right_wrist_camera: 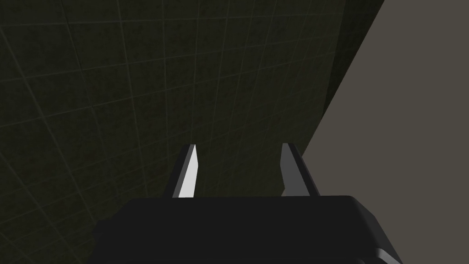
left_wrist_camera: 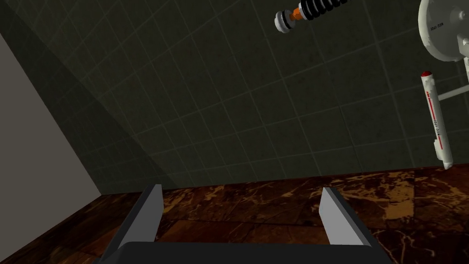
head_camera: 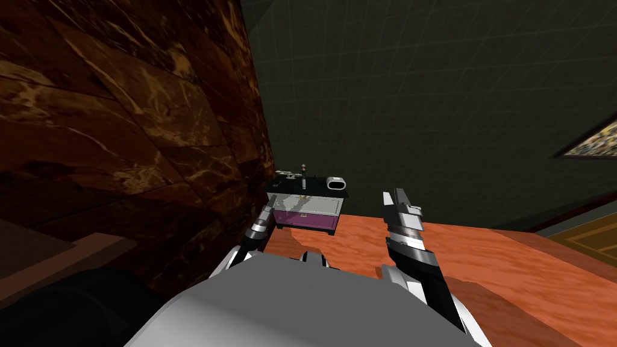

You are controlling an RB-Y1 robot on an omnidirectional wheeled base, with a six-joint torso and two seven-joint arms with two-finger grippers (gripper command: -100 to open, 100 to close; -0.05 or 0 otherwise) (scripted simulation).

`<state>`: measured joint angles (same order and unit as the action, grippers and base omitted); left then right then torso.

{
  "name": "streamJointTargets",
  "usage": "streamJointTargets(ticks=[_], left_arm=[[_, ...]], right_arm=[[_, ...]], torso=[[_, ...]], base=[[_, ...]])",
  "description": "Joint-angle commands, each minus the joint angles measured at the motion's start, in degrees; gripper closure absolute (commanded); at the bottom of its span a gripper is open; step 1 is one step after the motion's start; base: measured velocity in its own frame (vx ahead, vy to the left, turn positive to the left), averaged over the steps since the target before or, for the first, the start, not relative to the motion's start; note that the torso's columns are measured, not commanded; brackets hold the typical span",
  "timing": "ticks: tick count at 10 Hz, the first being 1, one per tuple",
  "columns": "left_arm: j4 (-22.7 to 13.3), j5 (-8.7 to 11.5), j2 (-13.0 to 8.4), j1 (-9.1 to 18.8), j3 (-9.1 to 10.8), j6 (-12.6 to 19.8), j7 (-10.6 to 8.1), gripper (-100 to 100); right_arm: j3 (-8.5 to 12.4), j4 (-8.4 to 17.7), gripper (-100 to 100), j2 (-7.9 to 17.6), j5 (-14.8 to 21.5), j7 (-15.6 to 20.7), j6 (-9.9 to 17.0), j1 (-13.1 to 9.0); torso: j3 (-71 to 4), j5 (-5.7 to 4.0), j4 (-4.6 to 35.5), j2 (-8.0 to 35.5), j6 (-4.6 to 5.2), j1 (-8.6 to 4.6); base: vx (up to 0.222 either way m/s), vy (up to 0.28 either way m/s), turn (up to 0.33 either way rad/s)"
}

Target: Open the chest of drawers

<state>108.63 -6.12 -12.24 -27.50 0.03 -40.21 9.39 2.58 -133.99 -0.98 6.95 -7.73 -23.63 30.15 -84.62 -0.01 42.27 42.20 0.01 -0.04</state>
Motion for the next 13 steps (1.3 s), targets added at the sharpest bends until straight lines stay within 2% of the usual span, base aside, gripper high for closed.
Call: streamJointTargets(ticks=[1, 2, 5, 6, 9, 10, 11, 12, 13], left_arm=[[-4.5, 0.0, -0.4, 0.5, 0.55, -2.6, 0.13, -100], [-5.5, 0.0, -0.4, 0.5, 0.55, -2.6, 0.13, -100], [-10.4, 0.0, -0.7, 1.2, 1.19, -6.0, 0.32, -100], [-11.4, 0.0, -0.7, 1.2, 1.19, -6.0, 0.32, -100], [-16.2, -0.1, -0.7, 1.9, 1.86, -9.5, 0.52, -100], [-17.5, -0.1, -0.7, 1.9, 1.86, -9.5, 0.52, -100], [-19.9, -0.1, -0.6, 2.2, 2.19, -11.2, 0.61, -100], [-20.6, -0.1, -0.6, 2.2, 2.19, -11.2, 0.61, -100], [-22.9, -0.1, -0.5, 2.6, 2.52, -13.0, 0.71, -100]], right_arm=[[0.0, 0.0, 0, 0.0, 0.0, 0.0, 0.0, 0.0], [0.0, 0.0, 0, 0.0, 0.0, 0.0, 0.0, 0.0], [0.0, 0.0, 0, 0.0, 0.0, 0.0, 0.0, 0.0], [0.0, 0.0, 0, 0.0, 0.0, 0.0, 0.0, 0.0], [0.0, 0.0, 0, 0.0, 0.0, 0.0, 0.0, 0.0], [0.0, 0.0, 0, 0.0, 0.0, 0.0, 0.0, 0.0], [0.0, 0.0, 0, 0.0, 0.0, 0.0, 0.0, 0.0], [0.0, 0.0, 0, 0.0, 0.0, 0.0, 0.0, 0.0], [0.0, 0.0, 0, 0.0, 0.0, 0.0, 0.0, 0.0]], torso=[[0.1, 0.0, 0.0, 0.1, -0.02, 0.06], [0.1, 0.02, 0.0, 0.2, -0.01, 0.09], [0.1, 0.01, 0.0, 0.1, -0.01, 0.06], [0.0, 0.0, 0.0, 0.0, 0.0, -0.01], [0.1, 0.01, 0.0, 0.1, -0.01, 0.04], [0.0, 0.0, 0.0, 0.0, 0.0, 0.0], [0.0, 0.0, 0.0, 0.1, -0.01, 0.05], [0.1, 0.01, 0.0, 0.1, -0.01, 0.05], [0.1, 0.02, 0.0, 0.2, -0.01, 0.09]], base=[[0.084, -0.027, -0.017], [0.068, -0.021, -0.008], [0.076, -0.023, -0.019], [0.083, -0.032, -0.01], [0.089, -0.031, -0.016], [0.094, -0.03, -0.01], [0.088, -0.03, -0.022], [0.071, -0.019, -0.01], [0.086, -0.026, -0.022]])
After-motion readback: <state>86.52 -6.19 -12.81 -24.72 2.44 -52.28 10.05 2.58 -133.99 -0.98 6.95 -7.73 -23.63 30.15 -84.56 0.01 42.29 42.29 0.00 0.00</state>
